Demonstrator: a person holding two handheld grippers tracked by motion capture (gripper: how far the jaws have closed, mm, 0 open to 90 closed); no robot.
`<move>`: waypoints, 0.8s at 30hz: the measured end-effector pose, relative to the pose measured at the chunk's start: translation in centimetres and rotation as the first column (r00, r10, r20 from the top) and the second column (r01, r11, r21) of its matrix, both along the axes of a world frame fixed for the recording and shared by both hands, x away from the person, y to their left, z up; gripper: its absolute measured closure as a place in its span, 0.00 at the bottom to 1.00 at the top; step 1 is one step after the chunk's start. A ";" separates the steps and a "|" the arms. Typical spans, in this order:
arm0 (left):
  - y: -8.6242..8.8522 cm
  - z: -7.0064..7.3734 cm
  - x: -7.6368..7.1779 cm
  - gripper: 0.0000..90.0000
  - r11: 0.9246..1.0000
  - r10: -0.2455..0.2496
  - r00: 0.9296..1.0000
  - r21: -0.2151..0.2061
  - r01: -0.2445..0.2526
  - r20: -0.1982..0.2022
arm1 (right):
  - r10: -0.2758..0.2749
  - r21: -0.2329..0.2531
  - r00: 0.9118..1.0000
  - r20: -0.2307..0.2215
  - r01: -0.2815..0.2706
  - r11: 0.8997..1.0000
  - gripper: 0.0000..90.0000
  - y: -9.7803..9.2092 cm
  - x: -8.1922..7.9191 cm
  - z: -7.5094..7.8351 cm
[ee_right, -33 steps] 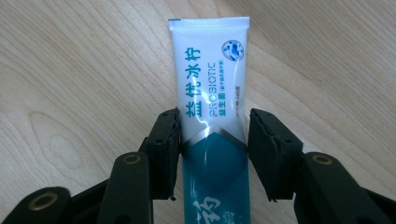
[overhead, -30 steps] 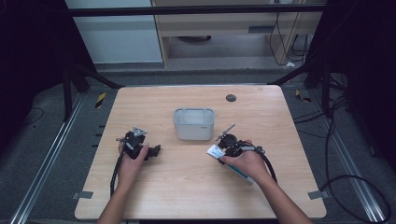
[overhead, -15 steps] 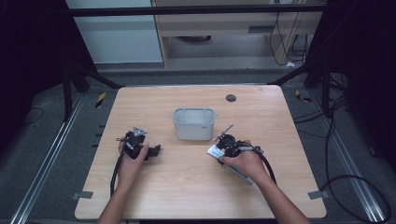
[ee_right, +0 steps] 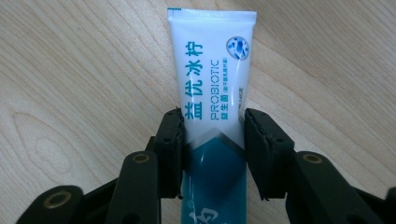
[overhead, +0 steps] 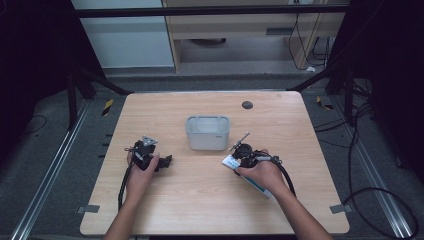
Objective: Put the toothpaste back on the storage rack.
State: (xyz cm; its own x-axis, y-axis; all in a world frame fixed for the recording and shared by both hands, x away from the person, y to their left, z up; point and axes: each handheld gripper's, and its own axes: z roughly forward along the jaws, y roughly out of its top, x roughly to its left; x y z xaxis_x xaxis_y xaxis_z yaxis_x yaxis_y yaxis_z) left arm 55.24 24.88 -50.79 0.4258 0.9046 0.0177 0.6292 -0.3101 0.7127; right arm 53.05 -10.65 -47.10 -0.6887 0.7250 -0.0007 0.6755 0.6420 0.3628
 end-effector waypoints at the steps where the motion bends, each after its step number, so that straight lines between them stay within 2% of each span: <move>1: 0.0 0.0 0.0 0.00 1.000 0.000 1.000 0.000 0.000 0.000 | -0.001 0.000 1.000 -0.004 0.001 1.000 0.68 0.0 0.0 0.0; 11: 0.0 0.0 0.0 0.00 1.000 0.000 1.000 0.000 0.000 0.000 | 0.006 -0.013 1.000 0.004 -0.006 1.000 0.73 0.1 -0.1 0.1; 14: 0.0 0.0 0.0 0.00 1.000 0.000 1.000 0.000 0.000 0.000 | 0.018 -0.021 1.000 0.018 -0.018 1.000 0.78 0.2 -0.3 0.3; 17: 0.0 0.0 0.0 0.00 1.000 0.000 1.000 0.000 0.000 0.000 | 0.011 -0.007 1.000 0.017 -0.011 1.000 0.82 0.1 -0.4 0.6; 22: 0.0 0.0 0.0 0.00 1.000 0.000 1.000 -0.001 0.000 0.000 | 0.007 0.009 1.000 0.020 -0.007 1.000 0.85 -0.1 -0.4 0.7; 24: 0.0 0.0 0.0 0.00 1.000 0.000 1.000 0.000 0.000 0.000 | 0.001 0.030 1.000 0.026 -0.001 1.000 0.87 -0.5 -0.4 0.9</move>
State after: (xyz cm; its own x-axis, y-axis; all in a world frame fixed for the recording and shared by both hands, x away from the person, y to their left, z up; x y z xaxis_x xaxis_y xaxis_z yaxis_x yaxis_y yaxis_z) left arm 55.28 24.85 -50.79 0.4257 0.9047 0.0172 0.6293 -0.3097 0.7128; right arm 52.61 -11.12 -46.22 -0.6894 0.7243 0.0032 0.6649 0.6311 0.3995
